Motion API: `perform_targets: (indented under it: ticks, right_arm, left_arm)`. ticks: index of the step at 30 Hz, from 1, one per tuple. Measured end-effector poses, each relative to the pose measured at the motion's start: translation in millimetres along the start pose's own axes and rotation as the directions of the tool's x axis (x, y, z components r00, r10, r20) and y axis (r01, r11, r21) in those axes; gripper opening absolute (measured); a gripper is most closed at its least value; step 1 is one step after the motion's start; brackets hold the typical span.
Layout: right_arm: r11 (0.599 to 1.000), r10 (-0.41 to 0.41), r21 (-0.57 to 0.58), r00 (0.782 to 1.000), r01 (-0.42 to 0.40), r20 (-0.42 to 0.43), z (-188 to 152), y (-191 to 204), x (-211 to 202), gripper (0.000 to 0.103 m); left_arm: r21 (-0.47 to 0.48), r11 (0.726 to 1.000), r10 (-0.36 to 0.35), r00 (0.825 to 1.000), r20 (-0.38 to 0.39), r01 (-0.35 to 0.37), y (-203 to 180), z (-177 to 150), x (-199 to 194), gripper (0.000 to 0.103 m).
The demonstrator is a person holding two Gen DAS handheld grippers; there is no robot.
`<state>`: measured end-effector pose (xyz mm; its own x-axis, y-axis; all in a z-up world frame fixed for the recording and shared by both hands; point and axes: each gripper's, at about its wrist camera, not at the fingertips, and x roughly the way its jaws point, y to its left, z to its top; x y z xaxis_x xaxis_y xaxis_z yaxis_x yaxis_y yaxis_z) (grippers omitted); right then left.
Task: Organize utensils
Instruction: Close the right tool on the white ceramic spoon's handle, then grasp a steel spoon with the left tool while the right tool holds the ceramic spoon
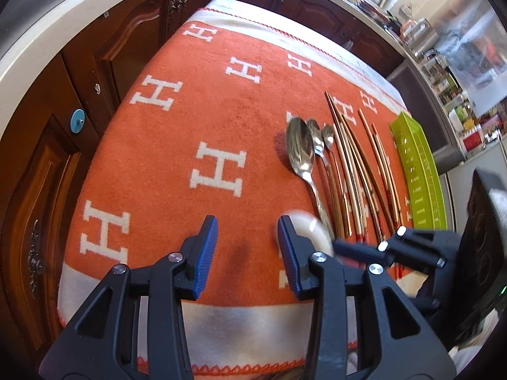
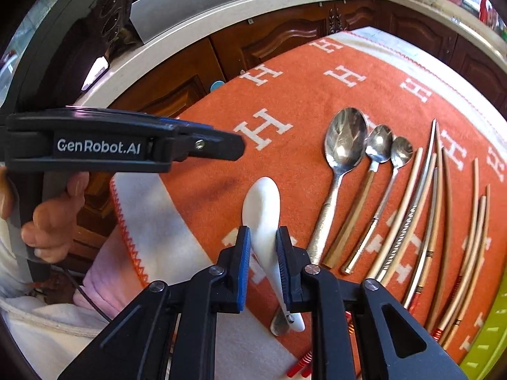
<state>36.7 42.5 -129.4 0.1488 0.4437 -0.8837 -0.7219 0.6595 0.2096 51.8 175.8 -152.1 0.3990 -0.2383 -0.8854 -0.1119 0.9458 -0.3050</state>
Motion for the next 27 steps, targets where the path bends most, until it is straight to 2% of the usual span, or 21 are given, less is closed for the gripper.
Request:
perform_targets:
  ticks: [1, 2, 3, 7, 9, 10, 12, 17, 19, 22, 27]
  right_arm:
    - [1.0, -0.015, 0.006, 1.0, 0.015, 0.016, 0, -1, -3, 0.003]
    - [1.0, -0.025, 0.01, 0.999, 0.025, 0.023, 0, -3, -4, 0.0]
    - [0.999, -0.047, 0.021, 0.998, 0.046, 0.033, 0, -6, -6, 0.0]
    - [0.998, -0.025, 0.061, 1.0, 0.026, -0.011, 0, -17, 3, 0.0]
    - [0.996, -0.006, 0.092, 1.0, 0.008, -0.027, -1, -22, 5, 0.0]
    - [0.99, 0.033, 0.135, 0.999, -0.027, -0.04, 0, -29, 7, 0.001]
    - [0.982, 0.062, 0.183, 0.997, -0.054, -0.039, 1, -35, 10, 0.004]
    - [0.966, 0.085, 0.25, 0.996, -0.074, -0.034, 7, -48, 17, 0.01]
    - [0.958, 0.102, 0.273, 0.994, -0.091, -0.028, 9, -51, 21, 0.018]
    - [0.948, 0.122, 0.297, 0.992, -0.111, -0.02, 13, -52, 26, 0.024]
    - [0.955, 0.085, 0.286, 0.996, -0.078, -0.014, 20, -45, 35, 0.026]
  left_arm:
    - [0.013, 1.0, 0.003, 1.0, -0.01, -0.003, -2, -3, 2, 0.036]
    - [0.023, 1.0, 0.004, 1.0, -0.019, -0.004, -3, -6, 4, 0.036]
    - [0.03, 1.0, 0.003, 1.0, -0.029, -0.002, -5, -8, 6, 0.036]
    - [0.055, 0.998, 0.009, 0.997, -0.073, -0.005, -12, -17, 23, 0.036]
    - [0.056, 0.998, 0.013, 0.998, -0.068, -0.009, -13, -19, 26, 0.036]
    - [0.06, 0.998, 0.011, 0.998, -0.062, -0.008, -14, -19, 25, 0.036]
    - [0.054, 0.999, 0.006, 0.998, -0.063, -0.003, -13, -19, 25, 0.036]
    - [0.046, 0.999, 0.002, 0.998, -0.063, 0.001, -10, -18, 24, 0.036]
    - [0.047, 0.999, -0.001, 0.998, -0.064, 0.004, -10, -18, 22, 0.036]
    - [0.046, 0.999, -0.003, 0.998, -0.061, 0.006, -9, -17, 21, 0.036]
    - [0.04, 0.999, -0.013, 0.999, -0.053, 0.015, -8, -15, 18, 0.036]
